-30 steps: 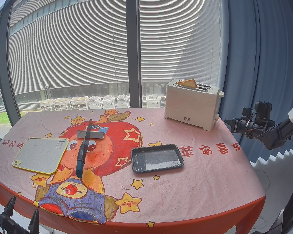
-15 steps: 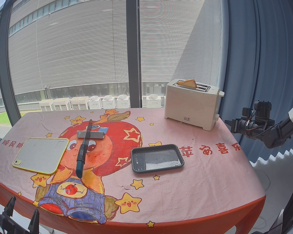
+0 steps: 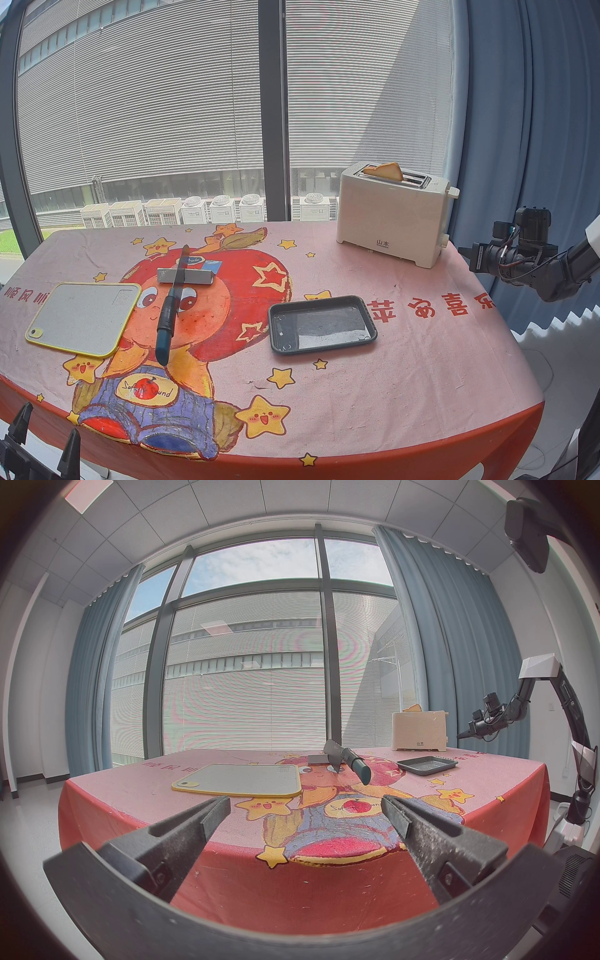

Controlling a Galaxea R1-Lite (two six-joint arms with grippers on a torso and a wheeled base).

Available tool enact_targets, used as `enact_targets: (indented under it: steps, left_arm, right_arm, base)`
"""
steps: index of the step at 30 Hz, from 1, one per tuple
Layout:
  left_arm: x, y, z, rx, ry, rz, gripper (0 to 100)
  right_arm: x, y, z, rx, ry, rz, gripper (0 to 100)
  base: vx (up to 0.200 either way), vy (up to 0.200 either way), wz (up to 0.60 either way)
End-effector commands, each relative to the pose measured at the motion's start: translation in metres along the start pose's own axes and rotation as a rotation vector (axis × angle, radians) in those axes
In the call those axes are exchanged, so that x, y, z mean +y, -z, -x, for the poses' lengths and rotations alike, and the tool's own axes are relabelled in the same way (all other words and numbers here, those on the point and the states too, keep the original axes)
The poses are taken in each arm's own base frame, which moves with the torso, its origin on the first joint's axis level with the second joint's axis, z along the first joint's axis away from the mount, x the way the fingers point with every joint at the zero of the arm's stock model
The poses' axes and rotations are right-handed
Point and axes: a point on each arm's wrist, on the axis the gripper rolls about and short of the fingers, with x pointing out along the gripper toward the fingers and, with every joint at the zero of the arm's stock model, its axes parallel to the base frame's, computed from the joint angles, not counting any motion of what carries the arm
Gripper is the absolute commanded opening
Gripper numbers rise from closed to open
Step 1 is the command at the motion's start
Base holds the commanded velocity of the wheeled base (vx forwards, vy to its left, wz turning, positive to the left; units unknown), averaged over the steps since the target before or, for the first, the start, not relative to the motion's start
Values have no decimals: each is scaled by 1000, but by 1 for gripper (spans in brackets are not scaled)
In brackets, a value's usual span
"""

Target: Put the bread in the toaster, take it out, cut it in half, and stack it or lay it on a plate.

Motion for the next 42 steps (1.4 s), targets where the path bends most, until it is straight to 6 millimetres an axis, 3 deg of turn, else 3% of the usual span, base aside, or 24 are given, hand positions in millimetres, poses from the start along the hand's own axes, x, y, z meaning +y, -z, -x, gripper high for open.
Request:
enact_targets:
  steps: [1, 25, 42]
  left_arm:
    - [0, 5, 0, 1, 0, 0, 100]
    - [0, 5, 0, 1, 0, 0, 100]
    - [0, 5, 0, 1, 0, 0, 100]
  right_arm:
    - [-3, 3, -9, 20, 1, -27, 0]
    - [-9, 19, -37, 65, 6, -41, 0]
    - [-7, 24, -41, 78, 11, -40, 0]
  base:
    - [0, 0, 0]
    - [0, 0, 0]
    - [0, 0, 0]
